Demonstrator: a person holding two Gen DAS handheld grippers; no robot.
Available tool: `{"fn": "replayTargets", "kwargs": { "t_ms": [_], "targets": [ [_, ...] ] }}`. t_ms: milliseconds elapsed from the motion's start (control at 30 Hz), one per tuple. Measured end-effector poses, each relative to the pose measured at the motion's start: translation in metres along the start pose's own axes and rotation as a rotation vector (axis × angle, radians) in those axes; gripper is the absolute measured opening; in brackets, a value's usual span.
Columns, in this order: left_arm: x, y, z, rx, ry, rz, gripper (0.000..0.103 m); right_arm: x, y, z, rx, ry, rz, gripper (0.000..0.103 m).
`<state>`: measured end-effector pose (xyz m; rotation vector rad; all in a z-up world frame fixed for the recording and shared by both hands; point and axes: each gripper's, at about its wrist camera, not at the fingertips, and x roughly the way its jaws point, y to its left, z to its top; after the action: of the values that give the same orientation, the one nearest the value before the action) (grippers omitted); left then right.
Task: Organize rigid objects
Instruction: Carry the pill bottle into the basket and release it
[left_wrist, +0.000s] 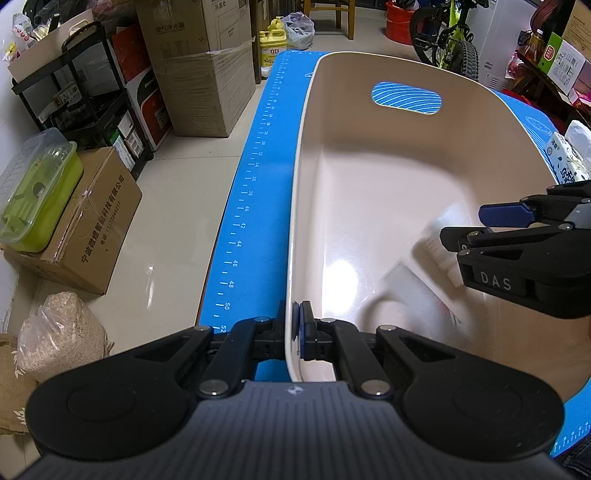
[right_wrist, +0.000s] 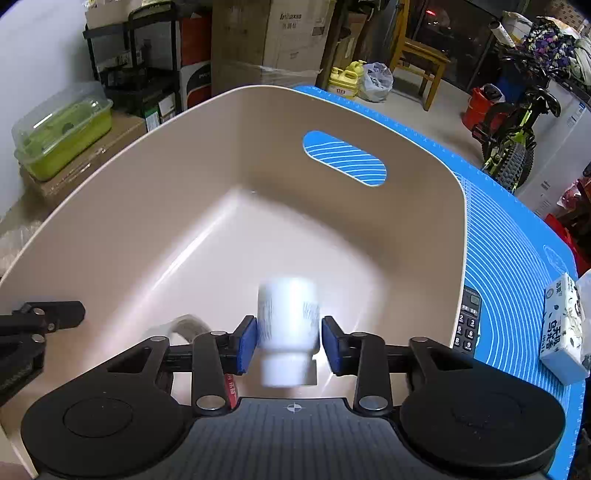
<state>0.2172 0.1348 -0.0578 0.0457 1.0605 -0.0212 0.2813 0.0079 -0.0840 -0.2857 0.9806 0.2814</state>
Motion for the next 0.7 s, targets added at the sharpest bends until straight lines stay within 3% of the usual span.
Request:
{"fn": "replayTargets", "kwargs": {
  "t_ms": [200,700],
  "targets": [
    [0.0,0.0,0.0,0.001,0.0,0.0,0.006,-0.019,-0.005,-0.001,0.025,-0.068,0.002,0.062],
    [0.0,-0.001,0.0,0.0,0.0,-0.001,0.006,-0.094,-0.068,-0.029,0.128,-0.238,-0.06,0.069]
  ]
}}
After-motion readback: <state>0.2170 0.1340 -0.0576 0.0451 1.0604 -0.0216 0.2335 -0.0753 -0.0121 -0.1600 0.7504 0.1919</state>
